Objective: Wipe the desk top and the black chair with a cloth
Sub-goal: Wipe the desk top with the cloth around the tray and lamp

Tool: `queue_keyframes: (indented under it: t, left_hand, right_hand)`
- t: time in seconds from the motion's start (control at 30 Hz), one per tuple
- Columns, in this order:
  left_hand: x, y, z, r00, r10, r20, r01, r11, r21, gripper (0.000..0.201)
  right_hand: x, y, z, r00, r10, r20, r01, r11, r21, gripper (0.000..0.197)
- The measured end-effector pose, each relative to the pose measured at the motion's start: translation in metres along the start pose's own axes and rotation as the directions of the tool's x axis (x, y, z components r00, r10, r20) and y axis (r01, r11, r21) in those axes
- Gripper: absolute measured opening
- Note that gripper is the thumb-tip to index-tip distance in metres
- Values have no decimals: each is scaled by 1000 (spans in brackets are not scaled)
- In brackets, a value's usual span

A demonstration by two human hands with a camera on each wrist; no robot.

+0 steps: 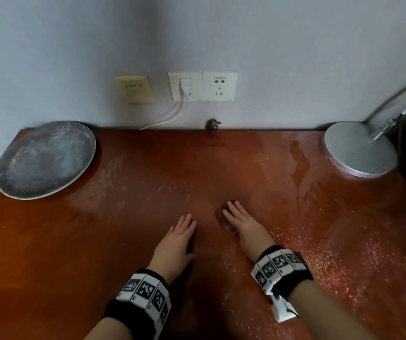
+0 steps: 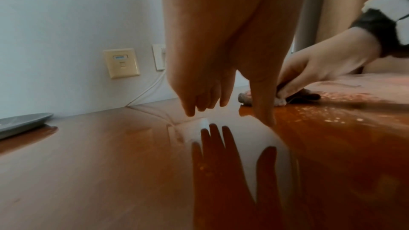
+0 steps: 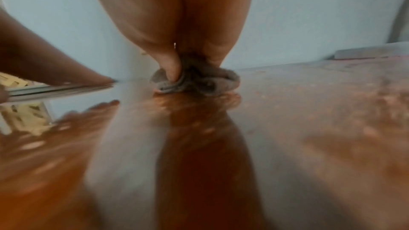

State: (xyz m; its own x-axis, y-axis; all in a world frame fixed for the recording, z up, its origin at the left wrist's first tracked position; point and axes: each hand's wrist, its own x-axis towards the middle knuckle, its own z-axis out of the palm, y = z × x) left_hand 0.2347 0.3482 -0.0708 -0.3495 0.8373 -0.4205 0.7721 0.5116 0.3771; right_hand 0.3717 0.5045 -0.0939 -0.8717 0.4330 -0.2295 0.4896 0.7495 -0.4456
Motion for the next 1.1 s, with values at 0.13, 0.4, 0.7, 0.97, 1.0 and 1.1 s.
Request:
queue_keyframes:
  t: [0.13, 0.4, 0.7, 0.97, 1.0, 1.1]
  left_hand:
    - [-9, 17, 13, 989, 101, -106, -105, 994, -33, 65]
    - [2, 66, 40, 998, 27, -56, -23, 997, 67, 54]
    - [-18, 67, 54, 991, 82, -102, -67, 987, 146, 51]
    - [-101, 67, 122, 956, 285, -70, -268, 945, 190, 63]
    - [-97, 67, 119, 960, 258, -111, -233, 953, 195, 62]
    - [-79, 66, 93, 962, 99, -254, -75, 992, 103, 52]
  right_hand:
    - [-26, -25, 20, 992, -88, 86, 84, 995, 55, 55]
    - [-98, 8, 9, 956, 292, -24, -291, 956, 43, 68]
    - [-151, 2, 28, 907, 366, 208, -330, 925, -186, 99]
    - [-162, 7, 30, 935, 284, 213, -241, 949, -205, 94]
    - [-163, 6, 29, 937, 274, 214, -231, 951, -207, 93]
    - [-172, 3, 27, 943, 250, 219, -202, 955, -218, 92]
